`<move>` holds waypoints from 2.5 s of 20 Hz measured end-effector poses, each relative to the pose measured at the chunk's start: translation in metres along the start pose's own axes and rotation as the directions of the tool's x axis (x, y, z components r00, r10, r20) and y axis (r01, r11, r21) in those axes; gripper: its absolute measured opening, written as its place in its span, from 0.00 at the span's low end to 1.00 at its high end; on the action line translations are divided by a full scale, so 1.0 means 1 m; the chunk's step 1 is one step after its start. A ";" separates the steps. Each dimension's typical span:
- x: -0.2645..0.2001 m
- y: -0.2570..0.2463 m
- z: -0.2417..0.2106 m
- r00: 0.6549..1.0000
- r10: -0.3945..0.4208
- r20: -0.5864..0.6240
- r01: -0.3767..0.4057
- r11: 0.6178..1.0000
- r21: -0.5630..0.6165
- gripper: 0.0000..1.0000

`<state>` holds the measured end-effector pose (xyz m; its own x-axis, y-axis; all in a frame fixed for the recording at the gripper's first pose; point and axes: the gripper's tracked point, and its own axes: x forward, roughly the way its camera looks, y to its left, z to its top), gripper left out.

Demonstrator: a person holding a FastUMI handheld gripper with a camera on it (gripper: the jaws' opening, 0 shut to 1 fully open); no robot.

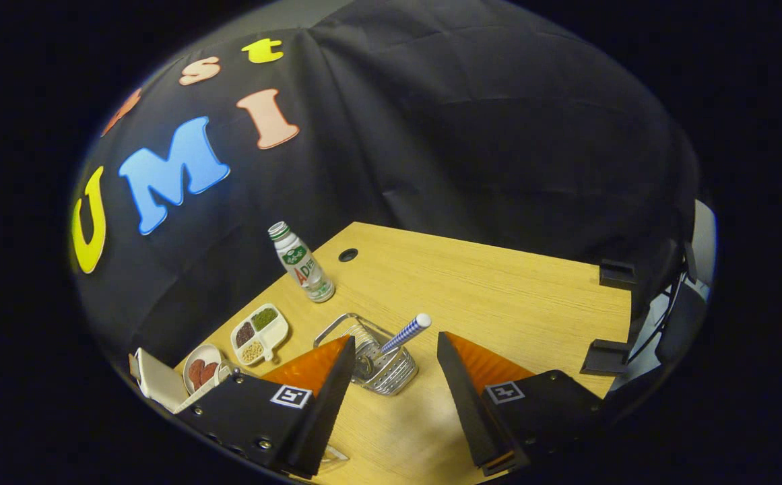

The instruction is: Take the plate from the dish rack, then take the spoon from the basket and place it into the plate.

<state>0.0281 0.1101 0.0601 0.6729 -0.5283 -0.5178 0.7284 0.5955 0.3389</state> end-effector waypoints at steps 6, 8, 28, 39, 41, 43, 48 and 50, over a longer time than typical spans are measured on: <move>0.032 -0.009 0.006 0.998 -0.046 0.032 0.045 0.998 0.033 0.76; 0.038 -0.010 0.008 0.998 -0.040 0.041 0.038 0.999 0.033 0.58; 0.031 0.083 0.028 0.974 0.191 0.122 -0.149 0.945 -0.290 0.00; -0.071 0.125 0.071 0.927 0.288 0.239 -0.108 0.817 -0.567 0.00; -0.095 0.137 0.060 0.915 0.340 0.217 -0.154 0.792 -0.591 0.00; -0.119 0.149 0.041 0.899 0.397 0.182 -0.212 0.761 -0.613 0.00; -0.190 0.178 -0.026 0.838 0.543 0.055 -0.375 0.646 -0.665 0.00; -0.221 0.186 -0.056 0.806 0.592 -0.002 -0.441 0.597 -0.670 0.00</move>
<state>0.0077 0.3710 0.1934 0.9733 -0.0713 -0.2183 0.0515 0.9941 -0.0955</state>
